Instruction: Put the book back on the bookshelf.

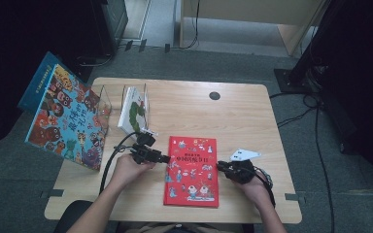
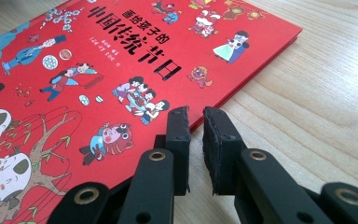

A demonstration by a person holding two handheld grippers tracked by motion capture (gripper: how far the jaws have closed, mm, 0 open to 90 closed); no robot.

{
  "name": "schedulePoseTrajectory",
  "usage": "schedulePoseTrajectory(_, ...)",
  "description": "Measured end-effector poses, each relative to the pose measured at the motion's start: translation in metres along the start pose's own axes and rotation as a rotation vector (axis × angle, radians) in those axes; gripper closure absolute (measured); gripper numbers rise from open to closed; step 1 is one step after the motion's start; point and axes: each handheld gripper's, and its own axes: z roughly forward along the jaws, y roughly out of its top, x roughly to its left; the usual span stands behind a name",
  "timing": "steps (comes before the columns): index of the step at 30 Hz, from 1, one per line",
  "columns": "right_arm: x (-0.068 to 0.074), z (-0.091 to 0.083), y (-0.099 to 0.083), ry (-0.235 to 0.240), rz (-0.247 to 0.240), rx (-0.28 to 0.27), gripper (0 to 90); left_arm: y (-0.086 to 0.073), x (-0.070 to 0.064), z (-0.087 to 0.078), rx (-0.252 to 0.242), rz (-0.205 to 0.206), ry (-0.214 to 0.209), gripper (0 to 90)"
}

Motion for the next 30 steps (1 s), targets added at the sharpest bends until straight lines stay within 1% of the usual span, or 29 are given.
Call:
schedulePoseTrajectory(3,0.000,0.000,0.000,0.000,0.005,-0.003,81.3,0.000,-0.001,0.003,0.001,-0.005,-0.007,42.8)
schedulePoseTrajectory(6,0.001,0.001,0.000,0.004,0.008,-0.004,81.2,-0.002,-0.003,0.005,-0.002,-0.019,-0.040,42.9)
schedulePoseTrajectory(7,0.001,0.001,0.000,0.005,0.009,-0.003,81.2,-0.002,-0.004,0.006,0.002,-0.014,-0.042,42.8)
schedulePoseTrajectory(9,0.001,0.002,0.000,0.006,0.013,-0.004,80.9,-0.003,-0.005,0.007,-0.003,-0.022,-0.061,42.9)
schedulePoseTrajectory(10,0.001,0.002,0.001,0.006,0.013,-0.003,80.9,-0.004,-0.006,0.007,-0.006,-0.021,-0.062,43.0)
schedulePoseTrajectory(11,0.001,0.002,0.001,0.005,0.012,-0.002,81.0,-0.004,-0.007,0.008,-0.005,-0.011,-0.059,43.1)
schedulePoseTrajectory(14,0.002,0.003,0.001,0.011,0.007,-0.003,81.1,-0.004,-0.008,0.009,-0.012,-0.008,-0.056,42.4)
schedulePoseTrajectory(15,0.002,0.003,0.002,0.011,0.008,-0.002,81.1,-0.005,-0.008,0.009,-0.015,-0.009,-0.056,42.4)
schedulePoseTrajectory(18,0.003,0.003,0.002,0.012,0.011,0.002,81.4,-0.006,-0.008,0.009,-0.029,-0.030,-0.060,42.3)
schedulePoseTrajectory(22,0.003,0.005,0.003,0.021,0.010,-0.003,84.4,-0.006,-0.009,0.009,-0.039,-0.018,-0.037,41.6)
schedulePoseTrajectory(26,0.004,0.008,0.004,0.009,0.003,-0.006,86.2,-0.005,-0.008,0.009,-0.047,-0.034,-0.030,41.5)
schedulePoseTrajectory(30,0.003,0.012,0.005,0.005,0.007,-0.003,89.7,-0.004,-0.005,0.009,-0.060,-0.052,-0.024,41.7)
